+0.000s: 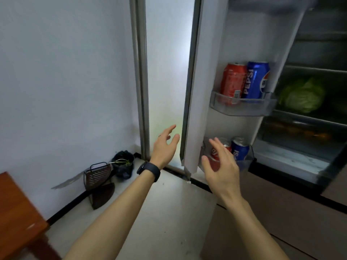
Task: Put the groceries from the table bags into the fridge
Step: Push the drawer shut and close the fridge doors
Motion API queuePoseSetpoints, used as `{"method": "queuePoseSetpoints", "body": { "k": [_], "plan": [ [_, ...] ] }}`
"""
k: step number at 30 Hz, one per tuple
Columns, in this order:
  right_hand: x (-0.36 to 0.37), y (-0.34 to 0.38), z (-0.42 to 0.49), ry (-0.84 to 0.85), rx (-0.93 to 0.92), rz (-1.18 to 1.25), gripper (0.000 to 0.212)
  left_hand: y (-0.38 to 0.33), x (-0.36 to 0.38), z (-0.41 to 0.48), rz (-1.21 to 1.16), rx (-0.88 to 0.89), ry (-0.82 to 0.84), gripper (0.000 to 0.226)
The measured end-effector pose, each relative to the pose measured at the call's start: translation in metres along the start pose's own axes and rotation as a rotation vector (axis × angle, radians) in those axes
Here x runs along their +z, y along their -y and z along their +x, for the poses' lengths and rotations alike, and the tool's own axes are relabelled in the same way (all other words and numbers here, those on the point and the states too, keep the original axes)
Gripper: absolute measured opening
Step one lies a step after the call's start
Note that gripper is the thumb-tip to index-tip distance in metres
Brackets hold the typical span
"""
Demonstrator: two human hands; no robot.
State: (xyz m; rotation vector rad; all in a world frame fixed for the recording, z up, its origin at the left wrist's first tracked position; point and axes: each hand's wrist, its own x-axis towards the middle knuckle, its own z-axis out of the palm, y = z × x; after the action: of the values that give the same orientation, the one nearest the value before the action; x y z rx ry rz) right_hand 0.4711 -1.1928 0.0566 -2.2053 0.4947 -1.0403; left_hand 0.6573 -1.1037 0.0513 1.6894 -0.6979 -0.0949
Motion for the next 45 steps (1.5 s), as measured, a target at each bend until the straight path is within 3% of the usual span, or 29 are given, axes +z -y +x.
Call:
{"method": "queuePoseSetpoints", "body": {
  "k": [5, 10, 15, 19, 24, 32, 38, 42, 45],
  "plan": [
    [0.051, 0.007, 0.029, -0.055, -0.007, -0.122, 0.081, 0.012, 0.012, 0.067, -0.156, -0.108, 0.111, 0.045],
    [0.075, -0.002, 0.034, -0.088, -0.009, -0.308, 0.093, 0.024, 0.032, 0.106, -0.213, -0.190, 0.254, 0.053],
    [0.070, -0.008, 0.031, -0.068, -0.021, -0.321, 0.093, 0.040, 0.063, 0.105, -0.245, -0.277, 0.249, 0.100],
    [0.061, -0.011, 0.016, -0.084, -0.016, -0.313, 0.096, 0.015, 0.051, 0.069, -0.204, -0.189, 0.207, 0.066],
    [0.034, -0.016, -0.014, -0.187, 0.015, -0.300, 0.100, 0.018, 0.052, 0.018, -0.235, -0.125, 0.207, 0.042],
    [-0.043, -0.037, -0.058, -0.322, 0.216, -0.104, 0.098, -0.015, 0.095, -0.090, -0.313, -0.006, 0.214, 0.029],
    [-0.113, -0.076, -0.066, -0.461, 0.321, -0.019, 0.078, -0.034, 0.158, -0.140, -0.194, 0.178, 0.241, 0.050],
    [-0.154, -0.102, -0.070, -0.386, 0.322, -0.025, 0.074, -0.056, 0.192, -0.136, -0.082, 0.366, 0.303, 0.043],
    [-0.172, -0.118, -0.069, -0.286, 0.331, -0.016, 0.082, -0.080, 0.218, -0.118, -0.016, 0.464, 0.209, 0.033]
  ]
}}
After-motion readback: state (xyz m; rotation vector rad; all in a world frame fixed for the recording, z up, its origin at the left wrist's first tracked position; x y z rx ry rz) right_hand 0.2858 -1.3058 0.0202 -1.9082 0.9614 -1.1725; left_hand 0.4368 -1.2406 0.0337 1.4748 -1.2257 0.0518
